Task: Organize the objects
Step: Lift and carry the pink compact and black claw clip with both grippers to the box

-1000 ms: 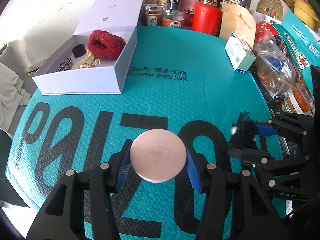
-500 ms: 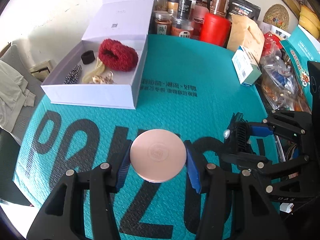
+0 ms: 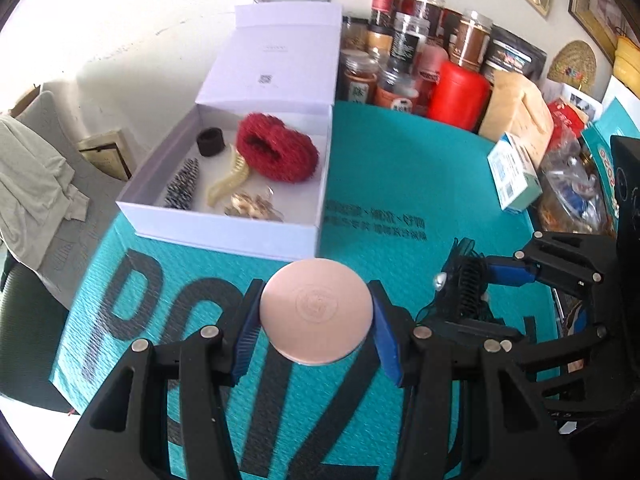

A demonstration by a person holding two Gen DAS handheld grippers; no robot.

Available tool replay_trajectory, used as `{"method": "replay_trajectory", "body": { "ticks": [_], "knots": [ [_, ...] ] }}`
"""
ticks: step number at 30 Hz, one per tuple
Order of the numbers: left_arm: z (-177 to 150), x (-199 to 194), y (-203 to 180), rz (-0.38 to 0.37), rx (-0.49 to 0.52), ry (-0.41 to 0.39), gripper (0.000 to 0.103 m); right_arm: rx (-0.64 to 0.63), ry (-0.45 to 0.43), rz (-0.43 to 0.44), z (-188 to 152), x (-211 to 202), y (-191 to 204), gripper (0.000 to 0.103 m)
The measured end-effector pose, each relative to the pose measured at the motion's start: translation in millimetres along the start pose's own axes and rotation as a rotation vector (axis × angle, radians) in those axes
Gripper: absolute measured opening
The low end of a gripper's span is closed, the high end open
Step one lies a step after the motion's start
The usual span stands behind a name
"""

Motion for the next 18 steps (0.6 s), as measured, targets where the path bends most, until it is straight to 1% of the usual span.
{"method": "replay_trajectory", "body": {
  "ticks": [8,18],
  "knots": [
    [22.2,-6.6,24.6,0.015,-0.019,-0.014,0.049,-0.026,-0.034,-0.006,30.5,-3.3,-1.0,0.042],
    [54.6,-16.1,47.0,0.058,-0.016,-0.063,0.049,-0.059,-0.083,-0.03,67.4,-10.4,-6.7,0.042]
  ]
}}
Point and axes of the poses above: each gripper's, at about its wrist camera, not at the fingertips, and x roughly the way its jaws point, y to its left, z to its top, the point moved 2 cm from there along x, roughly the way its jaws point, and after that the axes turned 9 degrees about y, right-handed, at the moved point
